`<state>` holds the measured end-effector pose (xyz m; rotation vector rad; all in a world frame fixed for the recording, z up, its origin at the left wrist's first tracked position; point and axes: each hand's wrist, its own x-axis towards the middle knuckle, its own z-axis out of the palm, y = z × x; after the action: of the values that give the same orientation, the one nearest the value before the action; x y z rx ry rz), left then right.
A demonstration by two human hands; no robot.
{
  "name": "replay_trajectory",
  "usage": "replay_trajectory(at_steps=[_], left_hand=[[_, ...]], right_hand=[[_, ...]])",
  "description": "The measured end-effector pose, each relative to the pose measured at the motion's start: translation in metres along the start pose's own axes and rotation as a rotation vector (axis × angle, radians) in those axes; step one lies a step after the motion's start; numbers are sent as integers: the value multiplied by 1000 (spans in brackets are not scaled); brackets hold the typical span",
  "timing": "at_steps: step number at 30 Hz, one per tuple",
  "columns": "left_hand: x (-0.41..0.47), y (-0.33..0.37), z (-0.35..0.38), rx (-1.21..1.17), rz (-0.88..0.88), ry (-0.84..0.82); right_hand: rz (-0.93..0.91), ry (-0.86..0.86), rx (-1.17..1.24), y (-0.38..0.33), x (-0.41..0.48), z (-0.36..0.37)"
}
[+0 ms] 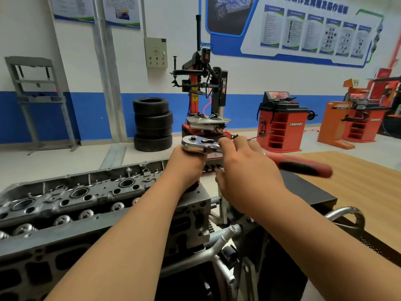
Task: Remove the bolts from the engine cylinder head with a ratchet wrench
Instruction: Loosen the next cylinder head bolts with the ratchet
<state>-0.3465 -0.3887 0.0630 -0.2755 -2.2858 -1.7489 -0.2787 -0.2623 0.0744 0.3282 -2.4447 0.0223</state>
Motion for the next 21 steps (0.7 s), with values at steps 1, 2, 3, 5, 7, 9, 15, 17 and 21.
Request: replay_trajectory(at_steps=[1,2,3,5,7,9,15,17,21], left_hand=[[-1,1,0,35,9,-8],[-1,1,-1,54,17,-4],[-3,1,-2,39,19,4],[-5,0,-3,-18,20,11],[-4,-2,-5,-24,62,21],[-3,-5,-8,-13,112,1],[-1,-12,-9,104,24,1],[0,-14,-9,127,8,25],[3,-13,-9,196,7,84]], right_hand=[[-27,-16,-13,-6,-7,-5],[-44,-32,-6,-9,-10,-7],[-44,-44,27,-9,-7,-10],[-6,-57,147,3,9,-10],[12,-66,232,20,33,1],[7,0,323,26,59,24],[-65,153,729,-2,123,90],[-81,195,832,-13,131,101],[-102,194,902,-18,138,112]])
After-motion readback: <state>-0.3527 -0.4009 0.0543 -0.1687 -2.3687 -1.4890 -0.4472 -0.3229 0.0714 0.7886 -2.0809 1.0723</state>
